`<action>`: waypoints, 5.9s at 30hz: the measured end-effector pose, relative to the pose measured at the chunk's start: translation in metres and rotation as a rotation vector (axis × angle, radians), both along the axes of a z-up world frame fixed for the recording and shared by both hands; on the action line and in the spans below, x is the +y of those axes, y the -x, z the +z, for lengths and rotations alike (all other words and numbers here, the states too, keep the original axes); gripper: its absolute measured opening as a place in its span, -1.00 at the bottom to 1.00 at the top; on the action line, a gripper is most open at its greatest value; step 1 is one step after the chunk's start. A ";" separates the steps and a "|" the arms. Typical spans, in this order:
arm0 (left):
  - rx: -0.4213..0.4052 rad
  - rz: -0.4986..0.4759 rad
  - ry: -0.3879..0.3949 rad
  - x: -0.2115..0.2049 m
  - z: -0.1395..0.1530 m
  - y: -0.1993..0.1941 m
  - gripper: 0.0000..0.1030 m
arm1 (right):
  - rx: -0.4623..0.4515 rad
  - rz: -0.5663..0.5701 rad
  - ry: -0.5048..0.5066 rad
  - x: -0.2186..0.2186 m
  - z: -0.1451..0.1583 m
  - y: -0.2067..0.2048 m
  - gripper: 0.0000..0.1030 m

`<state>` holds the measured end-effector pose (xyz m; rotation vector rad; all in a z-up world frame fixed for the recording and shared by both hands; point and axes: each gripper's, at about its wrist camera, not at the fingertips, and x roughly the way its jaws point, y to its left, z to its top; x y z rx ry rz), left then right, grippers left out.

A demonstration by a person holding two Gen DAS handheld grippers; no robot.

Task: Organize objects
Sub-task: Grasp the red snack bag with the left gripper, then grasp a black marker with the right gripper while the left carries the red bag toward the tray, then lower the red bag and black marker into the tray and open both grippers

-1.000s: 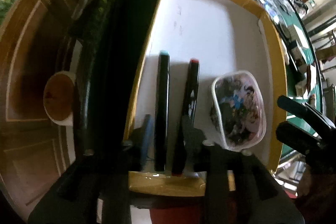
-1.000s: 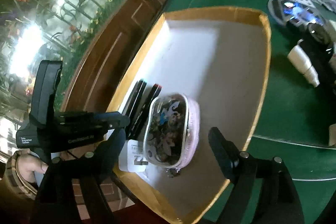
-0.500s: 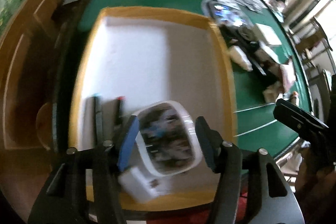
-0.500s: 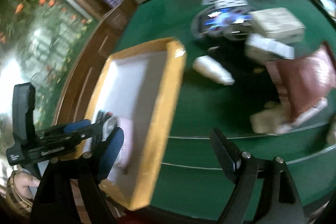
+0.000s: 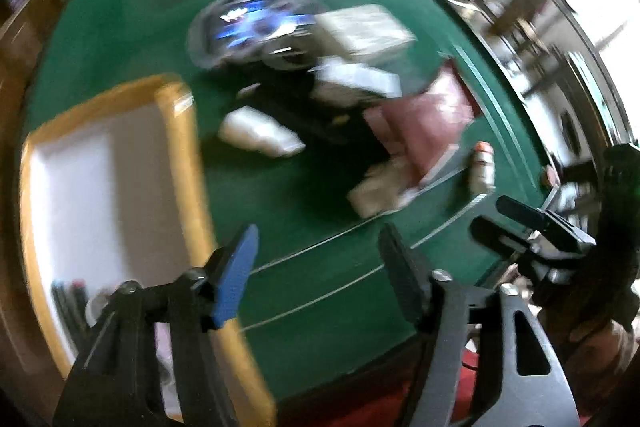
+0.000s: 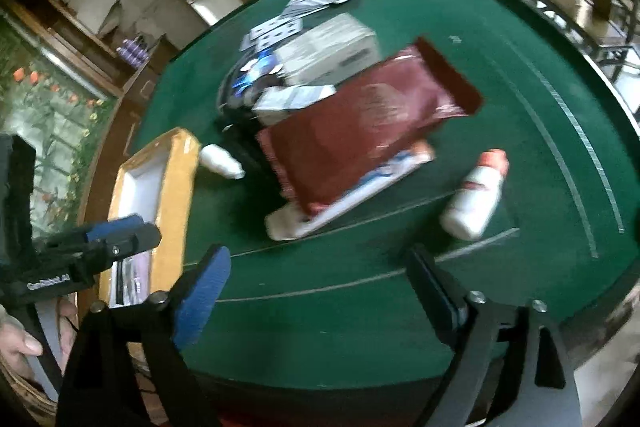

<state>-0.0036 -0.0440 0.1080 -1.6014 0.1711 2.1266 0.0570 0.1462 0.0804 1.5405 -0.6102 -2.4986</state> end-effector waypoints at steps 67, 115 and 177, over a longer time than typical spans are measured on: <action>-0.127 0.509 -0.046 -0.020 -0.087 -0.056 -0.10 | 0.005 0.687 -0.308 -0.107 -0.052 0.102 -0.74; -0.116 0.458 -0.134 -0.022 -0.052 -0.018 -0.15 | 0.005 0.492 -0.099 -0.071 -0.004 0.050 -0.75; -0.080 0.359 -0.077 -0.223 -0.066 0.082 -0.27 | -0.030 0.537 0.021 -0.256 0.007 0.080 -0.76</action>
